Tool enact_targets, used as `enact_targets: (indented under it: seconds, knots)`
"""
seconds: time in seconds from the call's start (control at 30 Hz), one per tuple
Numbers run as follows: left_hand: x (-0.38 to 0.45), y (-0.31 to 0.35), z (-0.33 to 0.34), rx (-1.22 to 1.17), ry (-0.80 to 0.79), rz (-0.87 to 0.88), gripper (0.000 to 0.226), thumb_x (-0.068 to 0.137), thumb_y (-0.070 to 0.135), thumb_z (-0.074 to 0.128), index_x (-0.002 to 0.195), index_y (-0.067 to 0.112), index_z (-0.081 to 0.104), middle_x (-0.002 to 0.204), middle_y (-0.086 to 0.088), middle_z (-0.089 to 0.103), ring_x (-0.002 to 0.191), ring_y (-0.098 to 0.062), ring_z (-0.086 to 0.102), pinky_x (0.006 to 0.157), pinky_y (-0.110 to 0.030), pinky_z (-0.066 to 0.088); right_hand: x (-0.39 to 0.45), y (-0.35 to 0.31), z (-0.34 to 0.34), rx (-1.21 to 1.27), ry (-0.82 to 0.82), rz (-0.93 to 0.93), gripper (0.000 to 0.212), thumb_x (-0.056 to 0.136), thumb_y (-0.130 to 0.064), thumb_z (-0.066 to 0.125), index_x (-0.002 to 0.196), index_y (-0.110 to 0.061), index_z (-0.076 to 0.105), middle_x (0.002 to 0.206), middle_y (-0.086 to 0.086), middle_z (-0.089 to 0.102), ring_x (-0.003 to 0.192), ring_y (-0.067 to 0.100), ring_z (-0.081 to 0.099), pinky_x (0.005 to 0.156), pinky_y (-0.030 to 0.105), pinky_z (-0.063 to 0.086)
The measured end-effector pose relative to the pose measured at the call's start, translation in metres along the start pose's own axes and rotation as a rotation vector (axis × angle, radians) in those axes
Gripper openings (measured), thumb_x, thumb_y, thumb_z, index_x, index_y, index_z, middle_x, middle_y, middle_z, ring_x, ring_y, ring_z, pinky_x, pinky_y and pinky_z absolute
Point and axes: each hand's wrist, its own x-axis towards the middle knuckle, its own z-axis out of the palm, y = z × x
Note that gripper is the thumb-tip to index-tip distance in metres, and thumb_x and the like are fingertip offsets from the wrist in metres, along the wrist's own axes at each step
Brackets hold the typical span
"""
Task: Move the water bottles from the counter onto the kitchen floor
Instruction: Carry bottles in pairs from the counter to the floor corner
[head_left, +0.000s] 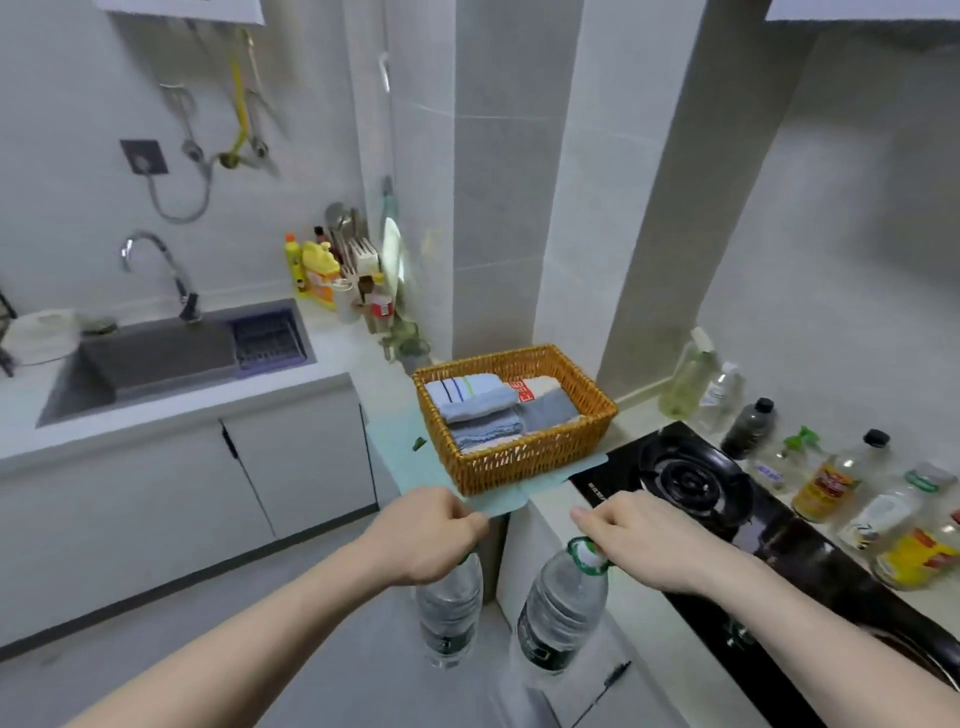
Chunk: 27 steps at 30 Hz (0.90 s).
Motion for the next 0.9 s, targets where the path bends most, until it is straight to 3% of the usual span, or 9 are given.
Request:
enact_targets:
  seconds: [0.17, 0.53, 0.77, 0.9]
  knots:
    - [-0.024, -0.074, -0.026, -0.023, 0.104, -0.225, 0.042, 0.080, 0.040, 0.047, 0.049, 0.016, 0.033, 0.046, 0.000, 0.034, 0.047, -0.018, 0.030, 0.051, -0.031, 0.025, 0.063, -0.066, 0.030, -0.007, -0.105, -0.188, 0.058, 0.100, -0.057, 0.038, 0.061, -0.015, 0.030, 0.055, 0.002, 0.031, 0.050, 0.016, 0.031, 0.054, 0.035, 0.023]
    - [-0.095, -0.198, -0.058, -0.106, 0.310, -0.732, 0.042, 0.082, 0.034, 0.047, 0.047, 0.016, 0.033, 0.042, 0.001, 0.034, 0.048, -0.017, 0.029, 0.048, -0.030, 0.022, 0.174, -0.199, 0.108, -0.072, -0.298, -0.531, 0.058, 0.097, -0.057, 0.041, 0.056, -0.016, 0.038, 0.051, 0.003, 0.041, 0.052, 0.019, 0.042, 0.057, 0.034, 0.036]
    - [-0.162, -0.273, -0.075, -0.230, 0.478, -0.909, 0.035, 0.078, 0.037, 0.045, 0.049, 0.019, 0.035, 0.049, 0.002, 0.035, 0.053, -0.019, 0.033, 0.052, -0.029, 0.025, 0.212, -0.300, 0.147, -0.115, -0.370, -0.648, 0.056, 0.092, -0.053, 0.044, 0.051, -0.016, 0.036, 0.043, -0.002, 0.036, 0.049, 0.016, 0.035, 0.054, 0.034, 0.030]
    - [-0.193, -0.324, -0.092, -0.269, 0.528, -0.967, 0.033, 0.076, 0.037, 0.043, 0.049, 0.019, 0.036, 0.047, 0.003, 0.038, 0.052, -0.018, 0.036, 0.054, -0.029, 0.027, 0.227, -0.371, 0.173, -0.124, -0.377, -0.697, 0.061, 0.095, -0.055, 0.044, 0.051, -0.014, 0.034, 0.049, 0.001, 0.038, 0.052, 0.019, 0.036, 0.054, 0.035, 0.029]
